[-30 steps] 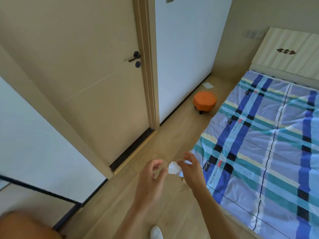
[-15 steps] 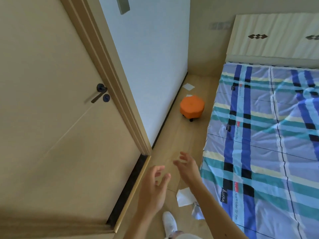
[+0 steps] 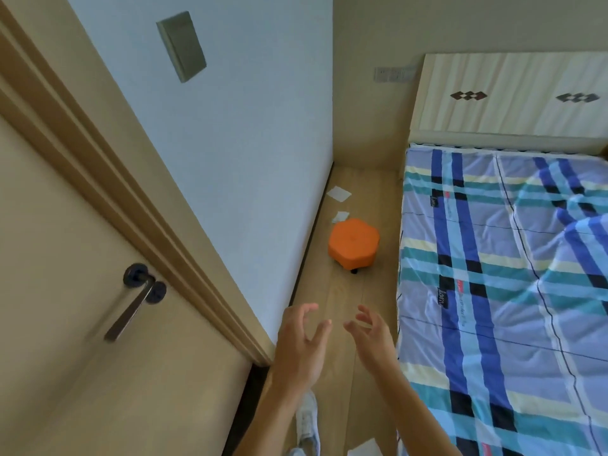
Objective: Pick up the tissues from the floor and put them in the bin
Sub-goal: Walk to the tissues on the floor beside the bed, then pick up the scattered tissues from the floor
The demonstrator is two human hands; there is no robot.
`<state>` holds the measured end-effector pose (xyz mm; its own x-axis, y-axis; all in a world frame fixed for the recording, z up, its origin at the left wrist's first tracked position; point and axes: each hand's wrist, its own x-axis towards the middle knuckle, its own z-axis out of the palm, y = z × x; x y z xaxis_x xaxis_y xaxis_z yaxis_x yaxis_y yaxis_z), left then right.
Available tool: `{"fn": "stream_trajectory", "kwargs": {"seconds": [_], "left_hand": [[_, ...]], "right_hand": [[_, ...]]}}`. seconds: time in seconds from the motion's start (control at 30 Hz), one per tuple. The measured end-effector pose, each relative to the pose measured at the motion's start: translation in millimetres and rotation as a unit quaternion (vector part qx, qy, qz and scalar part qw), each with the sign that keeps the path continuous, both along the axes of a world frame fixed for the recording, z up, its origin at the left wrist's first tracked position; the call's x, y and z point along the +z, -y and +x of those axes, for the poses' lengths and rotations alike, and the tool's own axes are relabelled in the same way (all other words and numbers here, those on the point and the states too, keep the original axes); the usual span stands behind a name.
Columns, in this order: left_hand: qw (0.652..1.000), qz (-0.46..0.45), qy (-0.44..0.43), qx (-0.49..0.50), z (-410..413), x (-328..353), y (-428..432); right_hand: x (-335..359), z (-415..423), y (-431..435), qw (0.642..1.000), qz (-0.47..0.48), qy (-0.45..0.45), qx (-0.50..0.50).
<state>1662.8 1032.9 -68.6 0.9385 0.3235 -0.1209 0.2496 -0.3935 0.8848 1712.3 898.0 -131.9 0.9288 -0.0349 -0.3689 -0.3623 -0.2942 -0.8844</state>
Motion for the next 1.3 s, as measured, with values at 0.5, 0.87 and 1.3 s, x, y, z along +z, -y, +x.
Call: {"fn": "stream_trajectory", "kwargs": {"seconds": [0.5,0.87,1.3], "left_hand": [[0.989,0.024,-0.035,-0.143,343.7,-32.5,8.3],[0.994,0.035,-0.051,-0.095,581.3,-33.6,36.9],[0.993,0.031,-0.09,-0.074,849.1,-85.3,-29.2]], "right_hand": [[-18.3,270.3,22.0,0.989,-0.029,-0.017,-0.145],[-13.8,559.5,46.2,0.997,-0.027,-0.001,-0.073],[-55.7,809.9,-27.9,0.996,-0.015,-0.052,-0.075]]}}
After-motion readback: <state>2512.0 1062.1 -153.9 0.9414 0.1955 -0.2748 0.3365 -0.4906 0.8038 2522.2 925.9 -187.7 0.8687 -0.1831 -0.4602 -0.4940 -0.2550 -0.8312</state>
